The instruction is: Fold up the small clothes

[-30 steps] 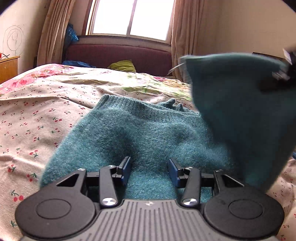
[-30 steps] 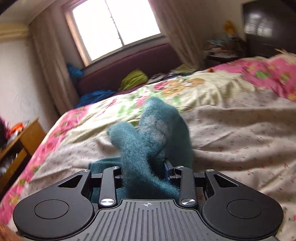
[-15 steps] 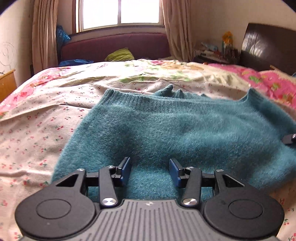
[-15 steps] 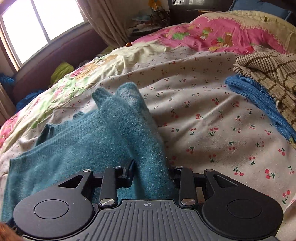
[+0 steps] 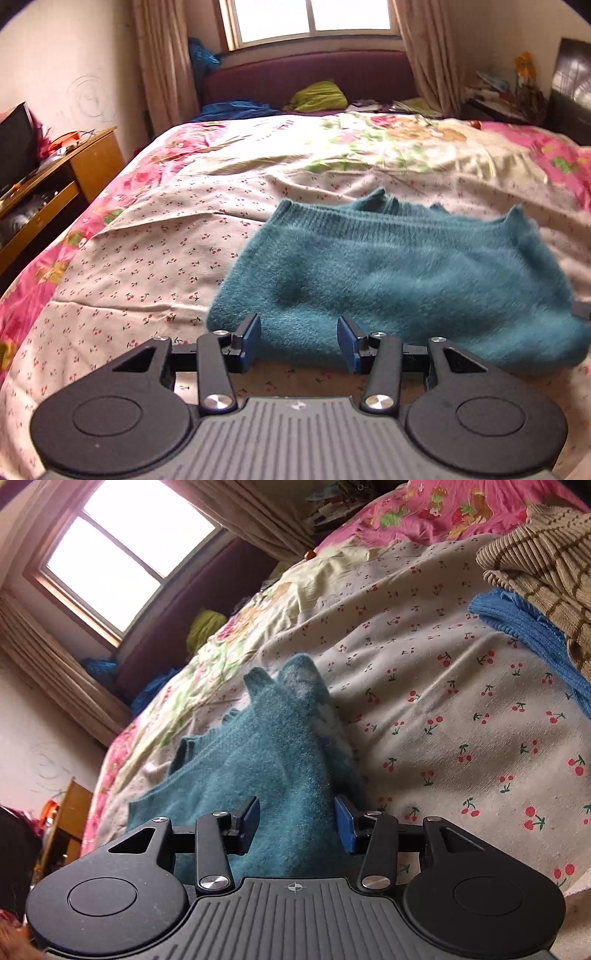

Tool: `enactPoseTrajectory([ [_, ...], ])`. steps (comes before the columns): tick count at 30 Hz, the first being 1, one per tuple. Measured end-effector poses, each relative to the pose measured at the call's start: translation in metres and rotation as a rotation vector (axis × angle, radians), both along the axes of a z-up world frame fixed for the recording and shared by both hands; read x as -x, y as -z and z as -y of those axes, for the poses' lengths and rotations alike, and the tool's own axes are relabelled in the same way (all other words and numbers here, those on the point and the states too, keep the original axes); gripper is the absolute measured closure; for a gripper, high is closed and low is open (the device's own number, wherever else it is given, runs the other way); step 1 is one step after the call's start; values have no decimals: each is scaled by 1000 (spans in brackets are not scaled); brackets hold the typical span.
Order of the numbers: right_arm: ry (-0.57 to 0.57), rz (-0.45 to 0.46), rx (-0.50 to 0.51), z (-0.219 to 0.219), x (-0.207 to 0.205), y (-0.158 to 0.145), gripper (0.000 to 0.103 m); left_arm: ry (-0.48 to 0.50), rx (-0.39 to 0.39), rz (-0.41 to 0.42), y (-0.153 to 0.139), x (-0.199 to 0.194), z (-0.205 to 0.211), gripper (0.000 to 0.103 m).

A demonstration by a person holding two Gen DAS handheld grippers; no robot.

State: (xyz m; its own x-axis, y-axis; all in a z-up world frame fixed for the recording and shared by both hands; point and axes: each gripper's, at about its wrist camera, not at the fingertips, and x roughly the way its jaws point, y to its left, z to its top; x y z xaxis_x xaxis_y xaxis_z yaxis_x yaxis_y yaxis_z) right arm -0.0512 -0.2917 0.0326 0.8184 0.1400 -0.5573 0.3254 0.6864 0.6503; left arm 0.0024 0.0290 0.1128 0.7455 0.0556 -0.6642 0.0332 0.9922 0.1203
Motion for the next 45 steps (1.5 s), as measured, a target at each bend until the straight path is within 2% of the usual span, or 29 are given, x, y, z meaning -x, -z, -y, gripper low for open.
enactPoseTrajectory([
  [4, -3, 29, 70, 6, 13, -9, 56, -12, 12, 2, -7, 4, 17, 46],
  [9, 8, 36, 121, 6, 10, -18, 52, 42, 18, -2, -5, 2, 24, 46],
  [15, -39, 10, 289, -13, -27, -22, 48, 97, -33, 10, 21, -53, 26, 46],
  [17, -45, -2, 339, -18, -45, -15, 47, 142, -42, 44, 29, -74, 34, 46],
  [19, -14, -63, 383, -20, -63, 0, 49, 188, -65, 65, 43, -94, 47, 46],
  [20, 14, -108, 380, -19, -71, 13, 51, 205, -90, 71, 54, -105, 55, 46],
  [21, 24, -125, 353, -16, -74, 24, 60, 226, -112, 74, 67, -113, 60, 46],
  [22, 37, -135, 322, -13, -75, 36, 62, 248, -131, 64, 80, -121, 65, 46],
  [24, 68, -120, 258, -7, -68, 48, 61, 281, -168, 20, 111, -132, 70, 45],
  [26, 88, -112, 195, 1, -64, 46, 61, 320, -168, 97, 120, -123, 65, 44],
  [28, 96, -92, 158, 6, -60, 39, 60, 360, -158, 112, 118, -120, 58, 44],
  [31, 109, -68, 212, 7, -63, 26, 54, 391, -69, 61, 100, -133, 45, 45],
  [32, 108, -66, 218, 7, -65, 24, 54, 380, -32, 49, 94, -139, 41, 45],
  [34, 91, -89, 203, 10, -75, 28, 43, 337, 30, 29, 85, -149, 35, 45],
  [36, 81, -118, 198, 9, -84, 34, 42, 324, 90, -2, 85, -155, 37, 45],
  [37, 72, -129, 188, 10, -88, 39, 39, 331, 72, -13, 90, -155, 44, 43],
  [38, 73, -144, 164, 11, -92, 42, 37, 342, 16, -21, 99, -155, 54, 42],
  [40, 59, -145, 113, 18, -97, 44, 35, 368, -87, 18, 108, -149, 69, 41],
  [41, 58, -144, 103, 21, -99, 42, 36, 375, -113, 22, 107, -147, 72, 41],
  [44, 43, -114, 101, 29, -102, 34, 35, 379, -84, -15, 90, -151, 70, 43],
  [45, 22, -145, 113, 29, -109, 36, 35, 376, -64, -12, 85, -151, 69, 43],
])
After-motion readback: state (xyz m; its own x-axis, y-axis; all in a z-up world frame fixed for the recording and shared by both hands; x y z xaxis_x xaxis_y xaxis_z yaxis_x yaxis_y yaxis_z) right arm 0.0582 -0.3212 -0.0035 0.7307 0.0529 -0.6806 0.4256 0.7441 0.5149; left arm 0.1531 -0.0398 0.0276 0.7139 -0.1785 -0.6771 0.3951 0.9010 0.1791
